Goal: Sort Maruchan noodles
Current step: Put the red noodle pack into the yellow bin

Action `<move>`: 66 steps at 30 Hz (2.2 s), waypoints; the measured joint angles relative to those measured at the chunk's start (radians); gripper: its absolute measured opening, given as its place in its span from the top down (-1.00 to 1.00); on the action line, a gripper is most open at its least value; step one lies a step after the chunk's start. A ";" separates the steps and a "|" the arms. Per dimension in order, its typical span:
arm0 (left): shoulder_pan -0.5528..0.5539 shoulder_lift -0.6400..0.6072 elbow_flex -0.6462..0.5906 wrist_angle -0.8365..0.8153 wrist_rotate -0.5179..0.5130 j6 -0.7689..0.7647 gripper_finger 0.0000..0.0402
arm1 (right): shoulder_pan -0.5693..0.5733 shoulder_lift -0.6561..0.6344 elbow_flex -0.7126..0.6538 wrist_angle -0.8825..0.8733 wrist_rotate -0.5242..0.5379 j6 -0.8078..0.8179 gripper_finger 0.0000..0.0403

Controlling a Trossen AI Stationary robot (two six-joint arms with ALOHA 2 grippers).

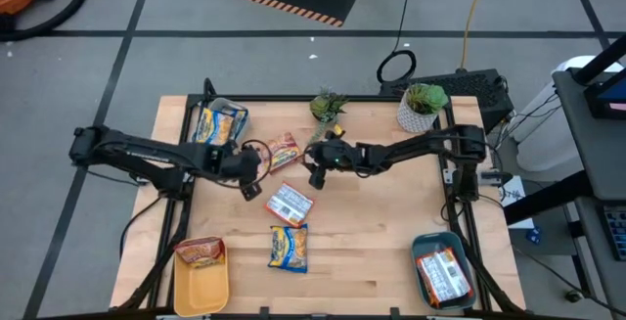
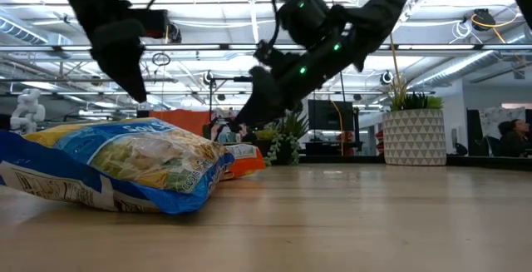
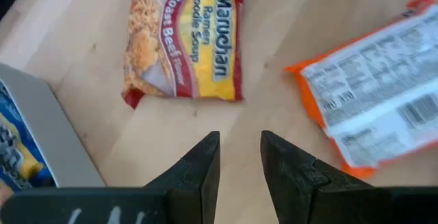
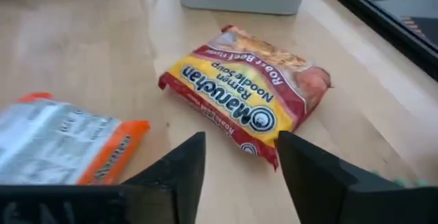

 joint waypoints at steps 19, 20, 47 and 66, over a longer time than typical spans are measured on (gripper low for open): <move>-0.145 -0.081 -0.074 0.017 -0.036 -0.119 0.44 | -0.046 0.195 0.077 0.046 0.010 -0.120 -0.06; -0.145 -0.079 -0.074 0.017 -0.038 -0.119 0.44 | -0.050 0.202 0.078 0.046 0.010 -0.120 -0.06; -0.145 -0.080 -0.074 0.075 -0.170 -0.099 0.44 | -0.051 0.275 0.098 0.131 -0.020 -0.188 0.97; -0.144 -0.080 -0.073 0.099 -0.275 -0.114 0.44 | 0.071 0.075 0.095 0.054 0.243 -0.447 1.00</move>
